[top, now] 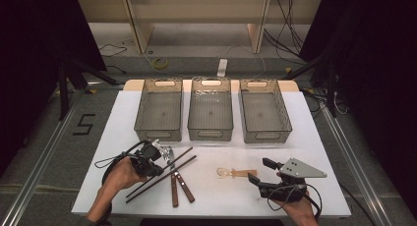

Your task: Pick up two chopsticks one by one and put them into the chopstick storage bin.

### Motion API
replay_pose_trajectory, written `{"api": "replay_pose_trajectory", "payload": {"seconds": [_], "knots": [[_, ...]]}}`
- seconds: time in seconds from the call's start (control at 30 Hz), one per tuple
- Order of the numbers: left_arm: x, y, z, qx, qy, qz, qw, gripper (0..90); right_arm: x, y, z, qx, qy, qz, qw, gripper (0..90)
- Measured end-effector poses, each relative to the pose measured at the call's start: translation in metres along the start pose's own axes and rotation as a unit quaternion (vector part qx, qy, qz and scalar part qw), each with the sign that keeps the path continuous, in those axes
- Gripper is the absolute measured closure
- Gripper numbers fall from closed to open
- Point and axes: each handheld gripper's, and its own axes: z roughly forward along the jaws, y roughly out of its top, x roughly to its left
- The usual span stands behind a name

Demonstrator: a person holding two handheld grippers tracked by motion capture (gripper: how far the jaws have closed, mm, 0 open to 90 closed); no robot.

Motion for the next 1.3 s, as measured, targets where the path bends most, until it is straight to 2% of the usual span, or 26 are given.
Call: {"api": "replay_pose_trajectory", "payload": {"seconds": [0.1,0.27,0.33,0.5,0.57,0.63,0.73,0.87,1.03,1.3], "knots": [[-0.002,0.002,-0.007,-0.017,0.012,0.004,0.9998,85.2,-0.001,0.0,0.0,0.001,0.001,0.001,1.0,27.7],[0.001,0.002,-0.016,-0.04,0.006,-0.008,0.9991,85.2,0.0,0.0,0.0,0.001,0.0,0.002,1.0,27.7],[0.004,0.002,-0.02,-0.046,0.01,-0.014,0.9988,85.2,0.0,0.0,0.0,0.001,-0.001,0.001,1.0,27.7],[0.01,0.002,-0.03,-0.069,0.017,-0.024,0.9972,85.3,-0.001,0.0,0.0,0.002,-0.002,0.002,1.0,27.7],[0.013,0.003,-0.036,-0.083,0.019,-0.031,0.9959,85.3,-0.001,-0.001,0.001,0.003,-0.002,0.002,1.0,27.7],[0.017,0.003,-0.042,-0.096,0.02,-0.038,0.9944,85.3,-0.001,-0.001,0.002,0.003,-0.003,0.003,1.0,27.7],[0.022,0.006,-0.051,-0.125,0.037,-0.054,0.99,85.3,-0.002,-0.001,0.002,0.003,-0.003,0.003,1.0,27.7],[0.029,0.012,-0.061,-0.149,0.043,-0.071,0.9854,85.3,-0.002,-0.001,0.001,0.003,-0.003,0.004,1.0,27.7],[0.043,0.025,-0.069,-0.163,0.049,-0.086,0.9817,85.3,-0.002,-0.001,0.001,0.003,-0.003,0.006,1.0,27.7],[0.072,0.043,-0.088,-0.187,0.056,-0.116,0.9739,85.3,-0.004,-0.002,0.002,0.006,-0.003,0.009,0.9999,27.7]]}}
